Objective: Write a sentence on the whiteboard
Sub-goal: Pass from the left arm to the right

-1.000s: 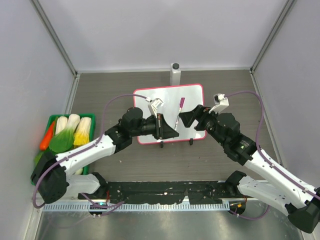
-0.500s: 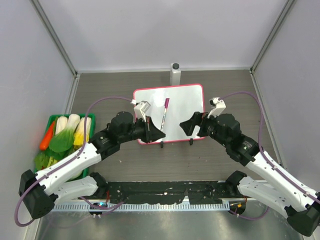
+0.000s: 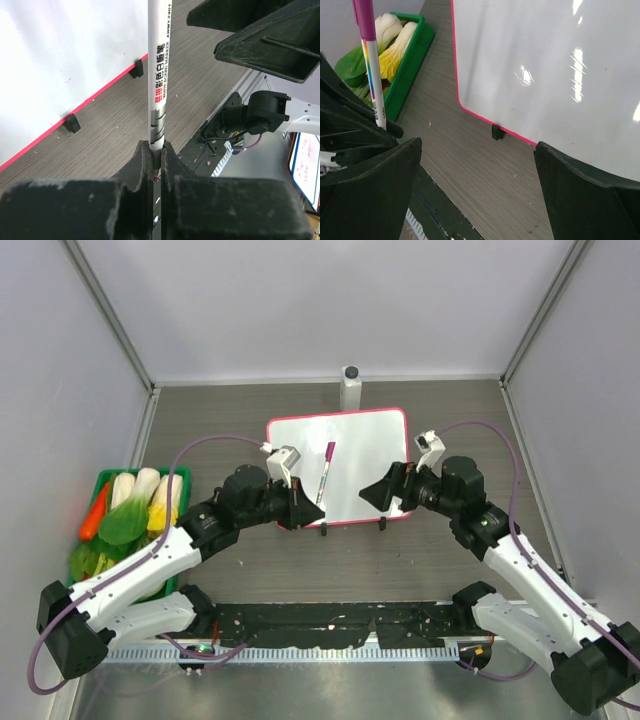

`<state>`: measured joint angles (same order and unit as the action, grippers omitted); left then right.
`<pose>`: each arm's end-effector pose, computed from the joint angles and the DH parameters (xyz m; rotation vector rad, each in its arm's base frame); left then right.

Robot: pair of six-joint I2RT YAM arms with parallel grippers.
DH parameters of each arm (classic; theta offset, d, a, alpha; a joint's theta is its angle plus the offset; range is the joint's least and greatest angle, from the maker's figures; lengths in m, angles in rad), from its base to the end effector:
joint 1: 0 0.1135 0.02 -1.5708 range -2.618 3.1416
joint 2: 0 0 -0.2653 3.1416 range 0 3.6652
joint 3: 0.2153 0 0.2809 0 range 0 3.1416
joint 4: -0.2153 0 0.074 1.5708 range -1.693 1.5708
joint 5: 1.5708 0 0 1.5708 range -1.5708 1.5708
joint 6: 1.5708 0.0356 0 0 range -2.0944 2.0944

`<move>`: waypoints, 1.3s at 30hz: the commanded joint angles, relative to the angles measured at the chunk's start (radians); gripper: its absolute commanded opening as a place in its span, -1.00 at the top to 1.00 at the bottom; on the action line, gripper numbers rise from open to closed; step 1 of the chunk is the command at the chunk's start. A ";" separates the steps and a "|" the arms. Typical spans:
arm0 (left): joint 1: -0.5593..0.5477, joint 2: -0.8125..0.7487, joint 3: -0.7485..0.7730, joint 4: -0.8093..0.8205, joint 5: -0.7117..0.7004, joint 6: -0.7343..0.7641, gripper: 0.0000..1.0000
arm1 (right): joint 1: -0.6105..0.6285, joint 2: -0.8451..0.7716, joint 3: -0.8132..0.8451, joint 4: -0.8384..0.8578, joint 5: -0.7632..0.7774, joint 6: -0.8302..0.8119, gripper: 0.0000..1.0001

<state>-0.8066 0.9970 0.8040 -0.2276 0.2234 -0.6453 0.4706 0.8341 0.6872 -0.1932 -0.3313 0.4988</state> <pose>0.1715 -0.1903 0.2982 0.3318 2.1485 -1.1149 0.1940 0.1117 0.2933 -0.2081 2.0026 0.9544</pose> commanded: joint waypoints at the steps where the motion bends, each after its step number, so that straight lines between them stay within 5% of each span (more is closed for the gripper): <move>1: 0.004 -0.014 0.014 0.004 -0.003 0.033 1.00 | -0.046 0.046 -0.026 0.187 -0.282 0.017 -0.99; 14: 0.003 0.051 0.063 0.057 0.217 0.090 1.00 | -0.020 0.123 -0.043 0.540 -0.532 0.144 -0.96; 18: 0.004 0.061 0.069 0.096 0.269 0.093 1.00 | 0.043 0.172 -0.032 0.572 -0.531 0.150 -0.79; 24: 0.004 0.068 0.073 0.129 0.332 0.105 1.00 | 0.065 0.212 -0.069 0.733 -0.558 0.245 -0.25; 39: 0.003 0.089 0.057 0.169 0.404 0.118 1.00 | 0.091 0.227 -0.123 0.862 -0.621 0.322 0.02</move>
<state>-0.8066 1.0790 0.8371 -0.1059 0.5842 -0.5438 0.5537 1.0554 0.5762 0.5896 -0.9142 0.8017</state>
